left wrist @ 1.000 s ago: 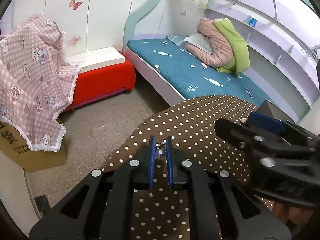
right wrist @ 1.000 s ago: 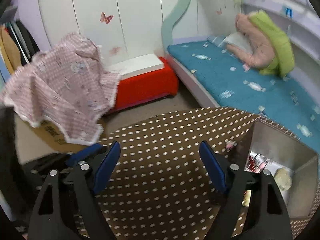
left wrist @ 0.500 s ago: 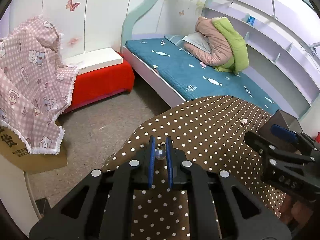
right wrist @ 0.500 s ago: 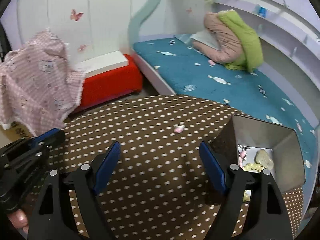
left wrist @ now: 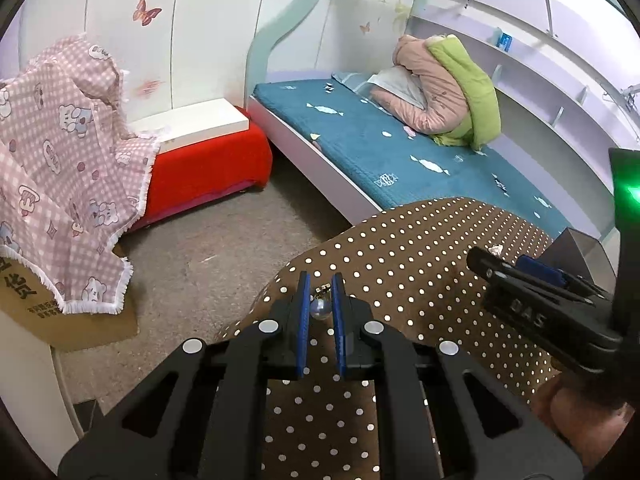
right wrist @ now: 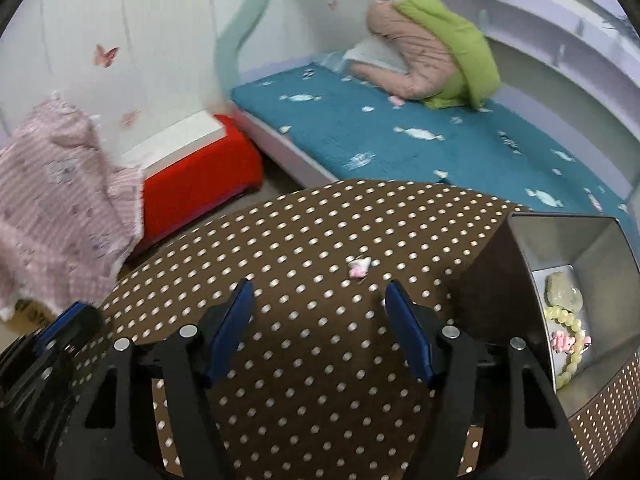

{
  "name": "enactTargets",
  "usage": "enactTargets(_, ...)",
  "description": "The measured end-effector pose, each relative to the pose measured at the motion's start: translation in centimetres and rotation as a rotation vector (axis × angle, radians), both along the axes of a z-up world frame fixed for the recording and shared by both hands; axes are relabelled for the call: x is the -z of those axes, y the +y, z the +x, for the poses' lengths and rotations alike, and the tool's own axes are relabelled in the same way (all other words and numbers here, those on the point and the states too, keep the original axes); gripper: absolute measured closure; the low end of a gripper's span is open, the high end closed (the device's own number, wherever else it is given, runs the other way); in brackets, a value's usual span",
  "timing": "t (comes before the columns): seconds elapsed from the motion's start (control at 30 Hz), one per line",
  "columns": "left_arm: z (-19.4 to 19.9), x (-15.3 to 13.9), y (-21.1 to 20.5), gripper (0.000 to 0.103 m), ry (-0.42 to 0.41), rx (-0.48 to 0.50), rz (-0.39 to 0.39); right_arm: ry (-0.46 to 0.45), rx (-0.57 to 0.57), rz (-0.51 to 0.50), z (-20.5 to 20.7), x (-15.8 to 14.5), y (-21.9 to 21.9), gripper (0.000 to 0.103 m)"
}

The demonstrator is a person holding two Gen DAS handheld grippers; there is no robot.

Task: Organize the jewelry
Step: 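Move the right tool to the small pink charm and grasp it while the left tool holds the bead, then carry both items over the grey box and open both tools to drop them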

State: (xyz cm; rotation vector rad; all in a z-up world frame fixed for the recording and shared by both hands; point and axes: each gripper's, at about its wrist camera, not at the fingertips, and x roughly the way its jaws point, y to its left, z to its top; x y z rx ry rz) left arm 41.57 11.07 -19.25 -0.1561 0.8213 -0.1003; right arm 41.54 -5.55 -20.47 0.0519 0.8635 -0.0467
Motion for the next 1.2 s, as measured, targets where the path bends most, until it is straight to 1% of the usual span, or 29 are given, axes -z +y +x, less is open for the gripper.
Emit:
enactTargets(0.13, 0.3, 0.1, 0.2, 0.092, -0.001, 0.007, -0.006, -0.012, 0.072, 0.027, 0.6, 0.1, -1.0, 0.042)
enactTargets(0.2, 0.3, 0.1, 0.0, 0.092, 0.0, 0.013, -0.007, 0.007, 0.081, 0.03, 0.9, 0.3, -1.2, 0.042)
enactTargets(0.23, 0.3, 0.2, -0.1, 0.092, -0.001, 0.016, -0.008, 0.024, 0.086, 0.041, 1.1, 0.5, -1.5, 0.045)
enactTargets(0.3, 0.3, 0.2, -0.2, 0.092, 0.001, 0.019, -0.013, 0.03, 0.083, 0.029, 1.4, 0.5, -1.5, 0.046)
enactTargets(0.37, 0.4, 0.2, -0.3, 0.092, 0.003, 0.021, -0.018, 0.03, 0.086, 0.023, 1.6, 0.5, -1.5, 0.05)
enactTargets(0.43, 0.4, 0.3, -0.4, 0.092, 0.004, 0.024, -0.02, 0.03, 0.091, 0.008, 1.7, 0.4, -1.8, 0.063)
enactTargets(0.47, 0.3, 0.3, -0.4, 0.092, 0.004, 0.025, -0.021, 0.029, 0.092, 0.006, 1.7, 0.4, -2.0, 0.066)
enactTargets(0.53, 0.3, 0.3, -0.5, 0.092, 0.004, 0.024, -0.021, 0.028, 0.087, 0.001, 1.6, 0.4, -2.3, 0.08)
enactTargets(0.6, 0.3, 0.2, -0.5, 0.092, 0.005, 0.025, -0.024, 0.027, 0.076, -0.001, 1.6, 0.4, -2.5, 0.087)
enactTargets(0.63, 0.3, 0.2, -0.5, 0.092, 0.005, 0.025, -0.024, 0.027, 0.072, -0.002, 1.6, 0.5, -2.6, 0.09)
enactTargets(0.77, 0.2, 0.1, -0.5, 0.092, 0.004, 0.021, -0.024, 0.024, 0.049, 0.017, 1.5, 0.5, -2.7, 0.091)
enactTargets(0.93, -0.4, -0.5, -0.4, 0.092, 0.0, 0.016, -0.017, 0.022, 0.002, 0.08, 0.1, 0.2, -2.7, 0.091)
enactTargets(1.1, -1.3, -1.9, -1.0, 0.092, -0.017, 0.025, -0.014, -0.009, -0.07, 0.144, -2.6, -2.2, -2.7, 0.091)
enactTargets(1.2, -2.1, -3.4, -2.2, 0.092, -0.039, 0.046, -0.012, -0.04, -0.104, 0.199, -4.6, -4.7, -3.8, 0.091)
